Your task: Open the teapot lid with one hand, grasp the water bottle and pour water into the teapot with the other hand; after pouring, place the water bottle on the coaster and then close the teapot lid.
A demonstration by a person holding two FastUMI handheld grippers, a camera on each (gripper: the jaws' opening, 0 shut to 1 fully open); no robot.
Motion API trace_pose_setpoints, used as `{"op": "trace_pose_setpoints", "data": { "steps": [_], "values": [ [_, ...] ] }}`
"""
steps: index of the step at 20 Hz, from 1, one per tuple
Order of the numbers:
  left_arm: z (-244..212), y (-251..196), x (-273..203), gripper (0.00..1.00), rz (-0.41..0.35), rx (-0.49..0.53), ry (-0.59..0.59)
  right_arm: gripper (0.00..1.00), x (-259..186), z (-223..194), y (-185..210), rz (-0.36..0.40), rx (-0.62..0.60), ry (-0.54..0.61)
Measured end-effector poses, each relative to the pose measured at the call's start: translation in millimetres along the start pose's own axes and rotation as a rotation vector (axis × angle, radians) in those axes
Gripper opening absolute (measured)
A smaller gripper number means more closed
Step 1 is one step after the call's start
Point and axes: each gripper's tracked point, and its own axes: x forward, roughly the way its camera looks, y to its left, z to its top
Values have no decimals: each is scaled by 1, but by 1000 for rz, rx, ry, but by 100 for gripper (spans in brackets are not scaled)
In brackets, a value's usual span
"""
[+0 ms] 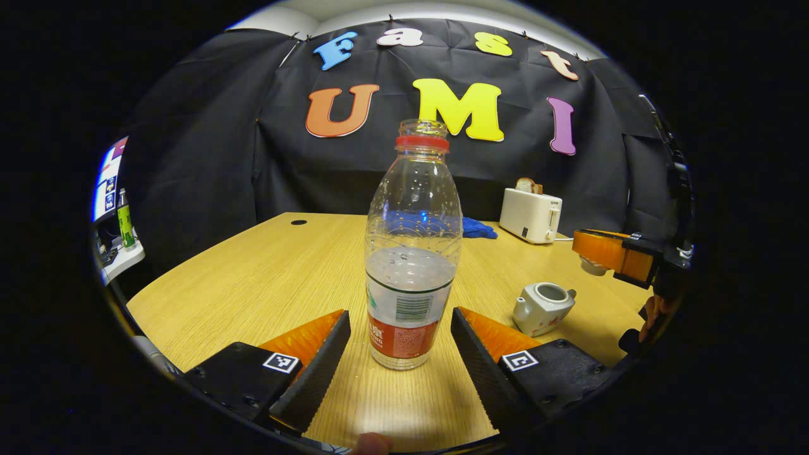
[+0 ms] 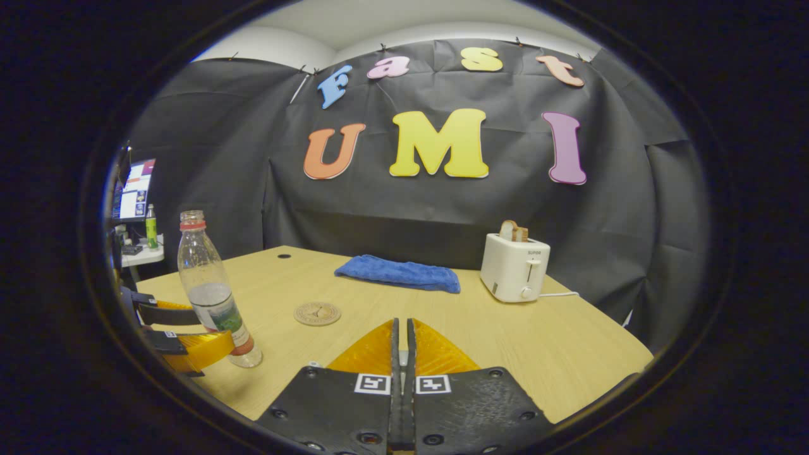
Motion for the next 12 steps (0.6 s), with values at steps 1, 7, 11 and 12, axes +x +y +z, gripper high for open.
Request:
{"op": "trace_pose_setpoints", "data": {
  "steps": [1, 7, 11, 12],
  "values": [
    [0, 0, 5, 100, 0, 0, 4, 0, -1, -1, -1, 1, -1, 4],
    [3, 1, 18, 100, 13, -2, 9, 0, -4, -3, -10, 12, 11, 13],
    [7, 1, 21, 87, 23, 37, 7, 0, -8, -4, -20, 15, 27, 15],
    [10, 2, 20, 84, 35, 63, 3, 0, -9, -4, -23, 17, 31, 17]
  ]
}}
